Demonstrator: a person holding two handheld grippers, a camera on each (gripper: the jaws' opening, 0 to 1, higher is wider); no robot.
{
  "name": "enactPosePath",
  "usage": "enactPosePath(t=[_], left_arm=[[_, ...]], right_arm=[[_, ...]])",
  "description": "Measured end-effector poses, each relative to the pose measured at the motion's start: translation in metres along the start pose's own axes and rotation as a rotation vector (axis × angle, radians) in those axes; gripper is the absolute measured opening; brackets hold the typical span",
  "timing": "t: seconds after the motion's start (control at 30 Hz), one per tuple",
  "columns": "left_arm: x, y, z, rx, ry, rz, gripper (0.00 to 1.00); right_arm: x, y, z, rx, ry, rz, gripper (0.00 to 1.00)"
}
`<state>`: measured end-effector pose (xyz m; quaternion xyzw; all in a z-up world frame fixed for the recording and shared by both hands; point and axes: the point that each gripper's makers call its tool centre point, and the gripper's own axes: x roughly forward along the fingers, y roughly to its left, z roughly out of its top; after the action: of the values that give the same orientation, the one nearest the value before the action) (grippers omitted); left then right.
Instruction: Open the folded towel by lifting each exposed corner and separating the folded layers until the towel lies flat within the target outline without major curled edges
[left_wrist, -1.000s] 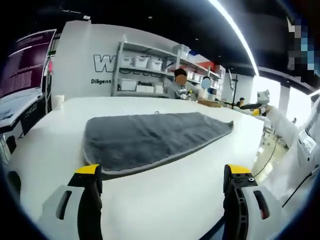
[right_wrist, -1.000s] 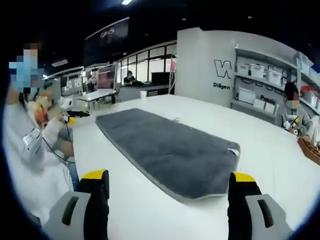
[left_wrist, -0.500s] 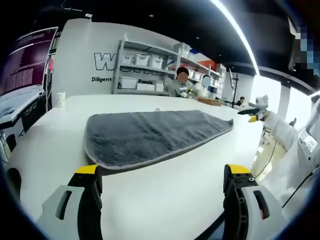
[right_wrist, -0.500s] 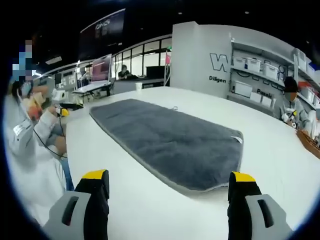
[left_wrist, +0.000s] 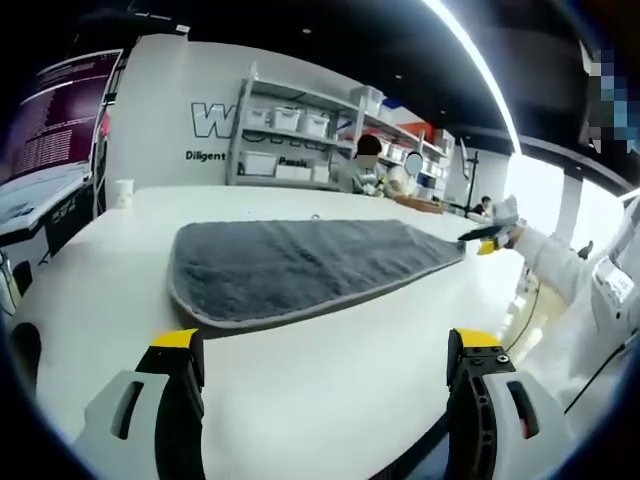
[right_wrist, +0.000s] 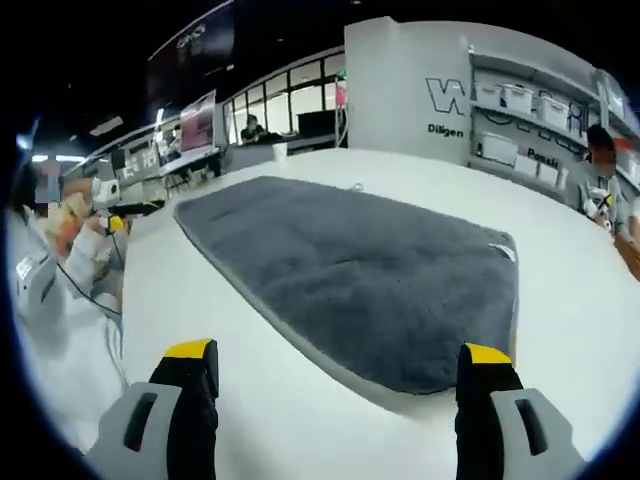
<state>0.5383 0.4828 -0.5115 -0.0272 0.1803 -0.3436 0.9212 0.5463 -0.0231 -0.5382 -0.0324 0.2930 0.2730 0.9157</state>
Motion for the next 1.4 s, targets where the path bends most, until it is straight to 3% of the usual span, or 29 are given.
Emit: enactPosePath(t=[0.33,0.67,0.77,0.97,1.13,1.4], left_arm=[[0.009,-0.005,0.004,-0.002,-0.004,-0.017,1.00],[0.007,-0.002,0.000,-0.009,0.005,-0.004,1.00],[0.007,-0.001,-0.001,-0.008,0.011,-0.004,0.99],[0.006,0.000,0.003,-0.002,0.006,0.004,0.99],[0.008,0.000,0.003,-0.005,0.004,0.011,1.00],[0.011,-0.002,0.001,-0.005,0.013,0.007,1.00]], right_arm=[[-0.006,-0.016,-0.028,0.121,0.011,-0.020,1.00],[-0.011,-0.015,-0.024,0.141,-0.048,-0.005,1.00],[-0.016,-0.009,-0.009,0.118,-0.075,0.003,1.00],[-0.036,-0.002,0.038,-0.046,-0.143,-0.079,1.00],[-0.044,0.024,0.069,-0.143,-0.185,-0.068,1.00],[-0.041,0.061,0.091,-0.230,-0.201,-0.011,1.00]])
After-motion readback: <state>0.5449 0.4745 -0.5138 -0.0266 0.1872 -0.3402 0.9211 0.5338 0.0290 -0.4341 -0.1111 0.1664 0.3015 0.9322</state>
